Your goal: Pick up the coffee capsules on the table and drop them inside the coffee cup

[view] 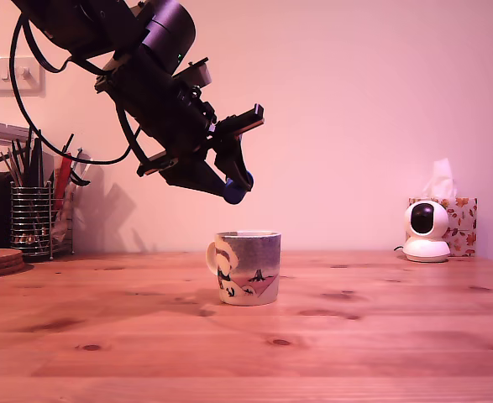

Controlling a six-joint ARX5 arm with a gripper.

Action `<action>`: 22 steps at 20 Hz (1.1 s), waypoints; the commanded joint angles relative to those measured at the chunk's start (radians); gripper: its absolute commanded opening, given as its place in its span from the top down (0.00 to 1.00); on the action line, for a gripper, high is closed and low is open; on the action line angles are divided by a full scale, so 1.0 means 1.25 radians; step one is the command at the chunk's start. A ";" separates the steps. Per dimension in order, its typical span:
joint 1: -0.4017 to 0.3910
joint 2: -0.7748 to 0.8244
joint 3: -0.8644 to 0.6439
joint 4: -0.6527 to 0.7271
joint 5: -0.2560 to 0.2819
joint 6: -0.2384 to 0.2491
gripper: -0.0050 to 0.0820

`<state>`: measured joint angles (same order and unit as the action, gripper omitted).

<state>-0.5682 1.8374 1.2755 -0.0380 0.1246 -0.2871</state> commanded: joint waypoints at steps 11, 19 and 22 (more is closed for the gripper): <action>0.001 0.023 0.002 -0.024 -0.001 0.027 0.43; 0.001 0.023 0.002 -0.029 -0.001 0.027 0.43; 0.001 0.023 0.002 -0.029 -0.001 0.027 0.43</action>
<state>-0.5682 1.8374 1.2755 -0.0792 0.1246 -0.2588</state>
